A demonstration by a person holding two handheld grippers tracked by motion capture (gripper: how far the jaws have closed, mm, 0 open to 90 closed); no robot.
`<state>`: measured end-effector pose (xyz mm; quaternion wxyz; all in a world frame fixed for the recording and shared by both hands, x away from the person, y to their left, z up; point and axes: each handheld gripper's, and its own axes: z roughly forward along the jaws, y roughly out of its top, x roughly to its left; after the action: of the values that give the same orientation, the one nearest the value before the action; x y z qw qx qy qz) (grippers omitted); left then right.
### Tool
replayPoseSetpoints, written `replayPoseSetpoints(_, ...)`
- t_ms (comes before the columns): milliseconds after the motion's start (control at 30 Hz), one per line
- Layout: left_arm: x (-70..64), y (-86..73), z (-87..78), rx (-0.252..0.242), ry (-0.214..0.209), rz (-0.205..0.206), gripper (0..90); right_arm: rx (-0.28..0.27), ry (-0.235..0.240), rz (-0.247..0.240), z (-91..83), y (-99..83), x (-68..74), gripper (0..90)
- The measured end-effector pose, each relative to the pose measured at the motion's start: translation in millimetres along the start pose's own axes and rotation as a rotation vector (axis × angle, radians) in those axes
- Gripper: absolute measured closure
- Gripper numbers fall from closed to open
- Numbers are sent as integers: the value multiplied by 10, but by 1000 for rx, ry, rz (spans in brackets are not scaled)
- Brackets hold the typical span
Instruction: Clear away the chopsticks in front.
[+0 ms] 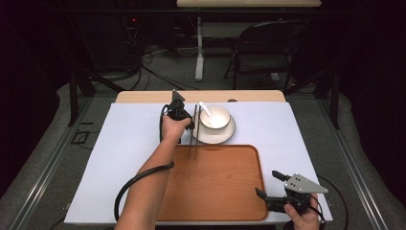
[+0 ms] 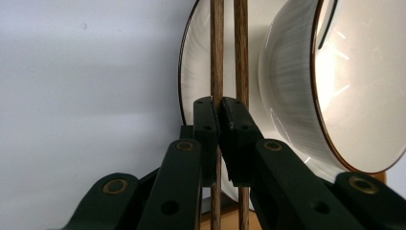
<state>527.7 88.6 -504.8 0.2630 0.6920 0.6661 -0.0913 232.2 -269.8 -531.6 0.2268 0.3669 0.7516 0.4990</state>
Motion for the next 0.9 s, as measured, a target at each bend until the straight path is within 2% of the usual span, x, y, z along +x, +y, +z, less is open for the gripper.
replayPoseSetpoints(233, 76, -69, -216, -27, -13, -19, 850, 3, 2, 1, 4, 2, 2, 147)
replayPoseSetpoints(400, 123, -175, -456, -46, -36, -9, 850, 3, 7, -5, 8, 5, 12, 148)
replayPoseSetpoints(633, 199, -382, -780, -73, -83, -2, 850, 6, 7, -2, 14, 8, 20, 147)
replayPoseSetpoints(833, 338, -609, -970, -76, -107, 19, 850, 2, 4, -4, 11, 8, 23, 147)
replayPoseSetpoints(900, 383, -681, -1013, -80, -114, 6, 850, 3, 3, -2, 13, 8, 22, 148)
